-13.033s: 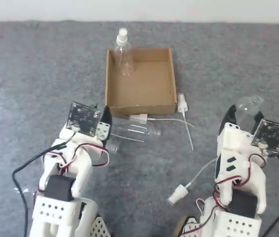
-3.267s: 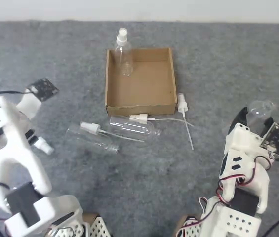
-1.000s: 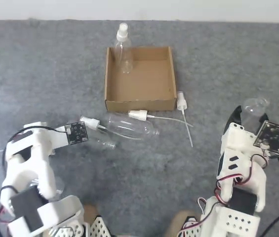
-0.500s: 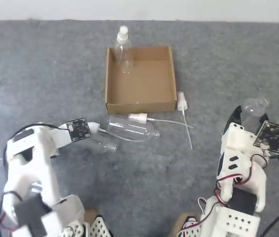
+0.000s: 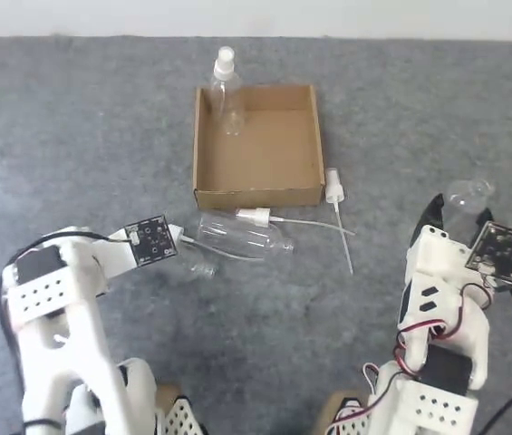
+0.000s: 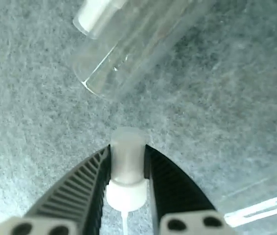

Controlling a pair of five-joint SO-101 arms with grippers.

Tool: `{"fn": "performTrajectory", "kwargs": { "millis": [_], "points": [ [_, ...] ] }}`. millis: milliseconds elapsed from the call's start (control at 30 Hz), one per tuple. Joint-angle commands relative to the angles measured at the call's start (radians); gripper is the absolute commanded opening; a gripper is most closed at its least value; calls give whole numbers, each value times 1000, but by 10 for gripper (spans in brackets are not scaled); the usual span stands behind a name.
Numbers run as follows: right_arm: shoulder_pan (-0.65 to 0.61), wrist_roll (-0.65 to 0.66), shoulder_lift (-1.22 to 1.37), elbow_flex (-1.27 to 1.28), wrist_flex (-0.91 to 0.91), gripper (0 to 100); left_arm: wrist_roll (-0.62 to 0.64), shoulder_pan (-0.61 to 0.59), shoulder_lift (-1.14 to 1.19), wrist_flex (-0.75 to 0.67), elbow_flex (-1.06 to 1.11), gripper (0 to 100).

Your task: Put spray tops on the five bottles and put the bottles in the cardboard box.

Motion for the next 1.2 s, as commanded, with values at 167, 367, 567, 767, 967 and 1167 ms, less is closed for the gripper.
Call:
{"fn": "performTrajectory", "kwargs": {
  "millis": [167, 367, 567, 767, 967, 1167],
  "points": [
    [-10, 17, -12, -15, -27, 103, 55, 5, -100, 244, -136, 11],
    [-10, 17, -12, -15, -27, 103, 175, 11, -115, 308, -214, 11],
    [-12, 17, -16, -15, -8, 103, 281, 11, -115, 308, -216, 11],
    [-77, 68, -12, -14, -7, 103, 420, 29, -169, 305, -217, 11],
    [-154, 132, -18, 0, 7, 103, 643, 120, -273, 308, -217, 11],
    [-242, 189, -16, -2, 51, 103, 819, 198, -391, 301, -223, 11]
  ]
}}
